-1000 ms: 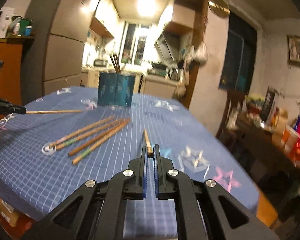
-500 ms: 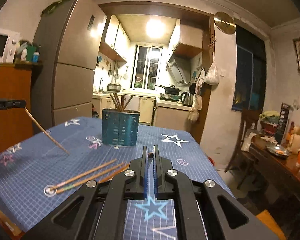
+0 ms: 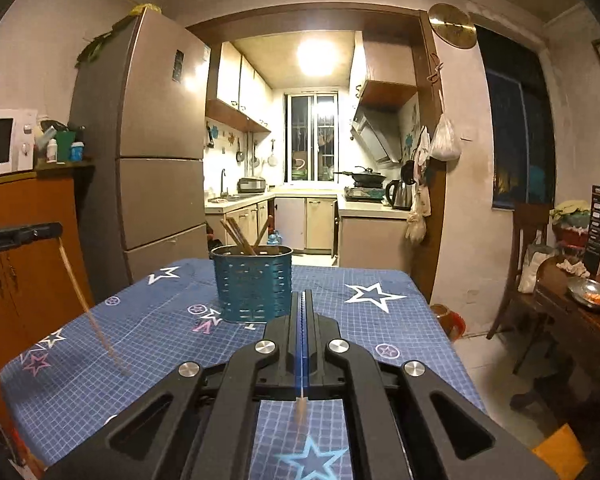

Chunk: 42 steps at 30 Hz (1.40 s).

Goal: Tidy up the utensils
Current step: 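Lower the left tool's chopstick toward the holder while the right tool holds its own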

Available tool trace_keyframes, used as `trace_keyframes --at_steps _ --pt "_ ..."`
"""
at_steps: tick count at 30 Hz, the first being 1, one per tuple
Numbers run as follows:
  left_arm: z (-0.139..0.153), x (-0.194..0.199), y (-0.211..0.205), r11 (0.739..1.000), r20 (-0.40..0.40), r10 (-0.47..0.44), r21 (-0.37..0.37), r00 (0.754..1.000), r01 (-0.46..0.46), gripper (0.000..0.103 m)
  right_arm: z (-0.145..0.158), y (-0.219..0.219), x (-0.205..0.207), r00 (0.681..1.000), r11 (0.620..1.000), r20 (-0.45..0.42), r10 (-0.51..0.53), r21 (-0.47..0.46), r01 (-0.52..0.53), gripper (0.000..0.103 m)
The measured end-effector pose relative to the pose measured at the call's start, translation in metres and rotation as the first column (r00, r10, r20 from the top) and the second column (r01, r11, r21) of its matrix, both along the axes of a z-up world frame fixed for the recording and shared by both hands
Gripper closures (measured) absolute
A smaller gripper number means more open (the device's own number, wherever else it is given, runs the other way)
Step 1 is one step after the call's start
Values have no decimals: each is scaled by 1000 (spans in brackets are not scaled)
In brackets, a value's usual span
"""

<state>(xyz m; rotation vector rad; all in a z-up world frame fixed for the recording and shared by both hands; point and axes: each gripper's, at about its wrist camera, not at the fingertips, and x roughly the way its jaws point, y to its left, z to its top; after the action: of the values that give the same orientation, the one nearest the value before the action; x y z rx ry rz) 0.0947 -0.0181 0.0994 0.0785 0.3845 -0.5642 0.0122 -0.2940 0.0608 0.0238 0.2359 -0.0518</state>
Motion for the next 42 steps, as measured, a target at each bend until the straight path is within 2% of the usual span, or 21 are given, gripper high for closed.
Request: trace_keyframes --at_steps 3,7,9,12,14,15,16,17,19,20,21,22,25,30,32,35,38,40,42 --pt "-1 5 -2 1000 -3 11 0 1000 -11 98 -4 -5 13 999 1000 -35 9 19 -8 102" --pt "-1 2 -1 1000 3 3 3 1000 -3 98 -20 -12 12 994 999 -103 22 32 -19 102" --pt "-1 0 -1 1000 6 -3 5 1000 3 98 -38 -10 3 983 999 -176 47 13 -45 101" --pt "-1 -3 -1 1000 9 -12 7 1000 12 98 -74 -6 -28 961 994 -259 98 70 -82 98" --pt "0 -4 -2 1000 9 -18 10 1000 18 98 -98 0 -49 955 995 -285 85 80 -65 74" --pt "0 -5 -2 1000 11 -19 14 1000 19 98 -112 3 -61 955 995 -290 69 85 -46 54" --pt "0 -4 -2 1000 11 -19 17 1000 19 98 -121 2 -69 956 994 -286 60 102 -32 43" --pt "0 -4 -3 1000 12 -20 20 1000 19 98 -128 2 -78 958 991 -280 57 133 -20 43" --pt "0 -5 -4 1000 13 -17 27 1000 16 98 -147 3 -82 952 988 -304 19 152 28 47" --pt "1 -5 -5 999 13 -14 29 1000 13 98 -155 3 -81 949 989 -316 -2 142 49 52" --pt "1 -5 -5 999 12 -12 30 1000 11 98 -161 2 -80 944 989 -329 -13 134 61 64" --pt "1 -5 -5 999 13 -9 32 1000 8 98 -165 4 -81 948 991 -315 -33 115 73 71" --pt "1 -7 -7 999 14 1 46 1000 -1 98 -171 9 -87 958 993 -278 -73 70 96 78" --pt "-1 -6 -11 998 5 8 65 1000 -8 97 -178 19 -96 969 992 -219 -117 10 122 81" --pt "-1 -6 -13 997 2 7 71 1000 -7 97 -179 16 -99 971 992 -207 -117 28 125 81" --pt "-2 -6 -15 997 1 3 80 1000 -3 98 -179 19 -100 973 991 -193 -131 -7 132 82" --pt "-3 -5 -18 996 -3 -2 87 1000 2 98 -176 20 -97 976 994 -193 -104 3 107 94" --pt "-4 -4 -19 996 -6 -3 86 1000 4 98 -176 24 -97 975 994 -192 -113 -22 111 95" --pt "-4 -3 -19 997 -10 -5 82 1000 6 97 -174 19 -95 974 994 -206 -99 19 105 95"
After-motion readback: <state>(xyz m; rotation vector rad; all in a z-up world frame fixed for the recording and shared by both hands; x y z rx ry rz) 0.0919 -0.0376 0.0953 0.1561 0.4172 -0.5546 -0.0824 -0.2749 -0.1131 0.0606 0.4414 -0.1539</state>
